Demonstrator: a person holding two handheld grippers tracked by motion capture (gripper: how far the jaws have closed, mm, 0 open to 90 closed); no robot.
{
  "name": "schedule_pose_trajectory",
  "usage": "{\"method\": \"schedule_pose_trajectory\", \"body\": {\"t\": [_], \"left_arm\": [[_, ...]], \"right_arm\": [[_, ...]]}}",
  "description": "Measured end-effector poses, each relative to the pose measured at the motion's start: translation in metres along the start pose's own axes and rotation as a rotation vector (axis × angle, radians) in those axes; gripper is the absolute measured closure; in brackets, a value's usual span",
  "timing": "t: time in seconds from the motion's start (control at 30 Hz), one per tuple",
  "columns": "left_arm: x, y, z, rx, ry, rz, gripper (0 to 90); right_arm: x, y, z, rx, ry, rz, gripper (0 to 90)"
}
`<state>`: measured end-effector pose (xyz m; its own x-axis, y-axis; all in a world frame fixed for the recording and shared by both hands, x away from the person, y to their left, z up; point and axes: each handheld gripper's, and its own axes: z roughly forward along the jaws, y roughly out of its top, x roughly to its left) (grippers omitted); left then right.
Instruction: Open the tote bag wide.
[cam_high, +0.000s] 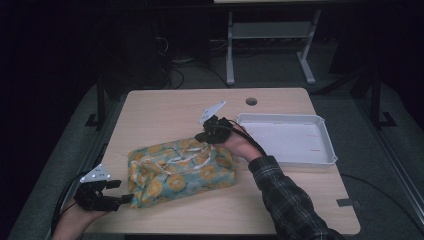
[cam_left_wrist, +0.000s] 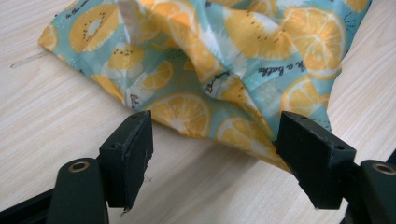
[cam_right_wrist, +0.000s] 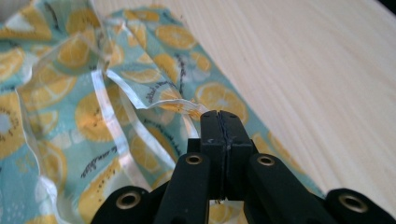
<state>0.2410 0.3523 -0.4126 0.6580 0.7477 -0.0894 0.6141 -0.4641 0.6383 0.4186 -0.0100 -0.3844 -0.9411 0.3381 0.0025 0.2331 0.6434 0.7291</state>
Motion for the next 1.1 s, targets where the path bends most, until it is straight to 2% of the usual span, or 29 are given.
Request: {"method": "schedule_pose_trajectory", "body": {"t": [0.1, 0.17, 0.2, 0.23, 0.3, 0.33, 0.43, 0.53, 0.7, 0.73, 0.83, 0.9, 0.97, 1.1], "left_arm": [[0.0, 0.003, 0.0, -0.003, 0.005, 0.012, 26.3], [0.0, 0.003, 0.0, -0.005, 0.005, 0.013, 26.0], [0.0, 0.003, 0.0, -0.004, 0.005, 0.012, 25.9], [0.001, 0.004, -0.001, -0.004, 0.005, 0.014, 25.8], [0.002, 0.005, -0.001, -0.018, 0.003, 0.009, 25.4], [0.003, 0.006, -0.001, -0.02, 0.006, 0.024, 25.3], [0.003, 0.005, 0.0, -0.017, 0.003, 0.02, 24.9], [0.004, 0.005, -0.002, -0.023, 0.003, 0.022, 24.4], [0.005, 0.004, -0.004, -0.028, 0.001, 0.002, 24.2], [0.005, 0.003, -0.004, -0.028, 0.002, -0.002, 24.1], [0.006, 0.003, -0.005, -0.035, 0.0, -0.006, 24.1], [0.007, 0.003, -0.006, -0.035, 0.001, -0.007, 24.0], [0.007, 0.003, -0.007, -0.033, 0.001, -0.007, 24.1], [0.007, 0.004, -0.008, -0.034, -0.001, -0.01, 24.1]], "right_arm": [[-0.007, 0.006, 0.0, -0.005, -0.028, -0.028, 89.1], [-0.012, 0.011, -0.001, -0.018, -0.036, 0.001, 89.1], [-0.017, 0.012, -0.001, -0.032, -0.042, -0.012, 89.1], [-0.018, 0.015, -0.001, -0.037, -0.037, 0.027, 89.1], [-0.025, 0.02, 0.002, -0.047, -0.04, 0.036, 89.1], [-0.028, 0.022, 0.004, -0.058, -0.041, 0.048, 89.1], [-0.039, 0.026, 0.013, -0.072, -0.039, 0.088, 89.0], [-0.045, 0.025, 0.027, -0.048, -0.055, 0.105, 89.0], [-0.053, 0.018, 0.048, 0.037, -0.075, 0.124, 88.3], [-0.055, 0.016, 0.049, 0.039, -0.073, 0.118, 86.8], [-0.054, 0.016, 0.045, 0.043, -0.053, 0.13, 74.8], [-0.051, 0.018, 0.038, 0.034, -0.061, 0.134, 68.1], [-0.049, 0.019, 0.029, 0.021, -0.062, 0.117, 62.6], [-0.038, 0.019, 0.013, 0.023, -0.068, 0.137, 54.4]]}}
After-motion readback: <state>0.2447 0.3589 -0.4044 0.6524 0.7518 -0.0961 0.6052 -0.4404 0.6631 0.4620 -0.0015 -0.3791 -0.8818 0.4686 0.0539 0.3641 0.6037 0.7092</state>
